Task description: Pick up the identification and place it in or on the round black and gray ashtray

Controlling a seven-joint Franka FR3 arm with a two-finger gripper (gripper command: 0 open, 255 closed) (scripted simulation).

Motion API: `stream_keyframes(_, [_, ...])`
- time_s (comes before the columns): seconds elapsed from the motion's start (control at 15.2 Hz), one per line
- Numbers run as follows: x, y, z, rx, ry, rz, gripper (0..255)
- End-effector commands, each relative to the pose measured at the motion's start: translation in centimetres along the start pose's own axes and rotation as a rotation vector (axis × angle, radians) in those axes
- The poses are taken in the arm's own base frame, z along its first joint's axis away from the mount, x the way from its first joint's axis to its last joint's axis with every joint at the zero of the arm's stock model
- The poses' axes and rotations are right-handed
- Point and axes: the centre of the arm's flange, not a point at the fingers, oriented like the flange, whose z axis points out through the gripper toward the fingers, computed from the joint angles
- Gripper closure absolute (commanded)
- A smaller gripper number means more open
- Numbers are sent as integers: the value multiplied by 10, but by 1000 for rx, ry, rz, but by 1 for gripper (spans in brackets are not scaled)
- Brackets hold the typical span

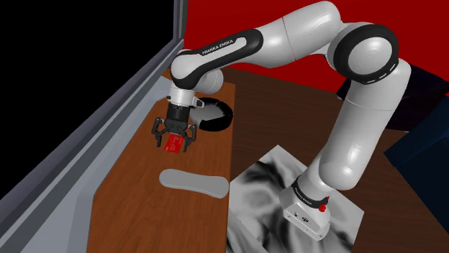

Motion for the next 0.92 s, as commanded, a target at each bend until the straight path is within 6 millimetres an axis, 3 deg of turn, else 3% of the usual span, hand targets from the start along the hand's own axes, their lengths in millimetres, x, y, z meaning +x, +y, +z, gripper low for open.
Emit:
stream_keyframes(0.0, [0,0,1,0,0,0,0])
stream_keyframes(0.33, [0,0,1,0,0,0,0])
stream_keyframes(0.4, [0,0,1,0,0,0,255])
stream_keyframes(0.86, [0,-1,0,0,0,0,255])
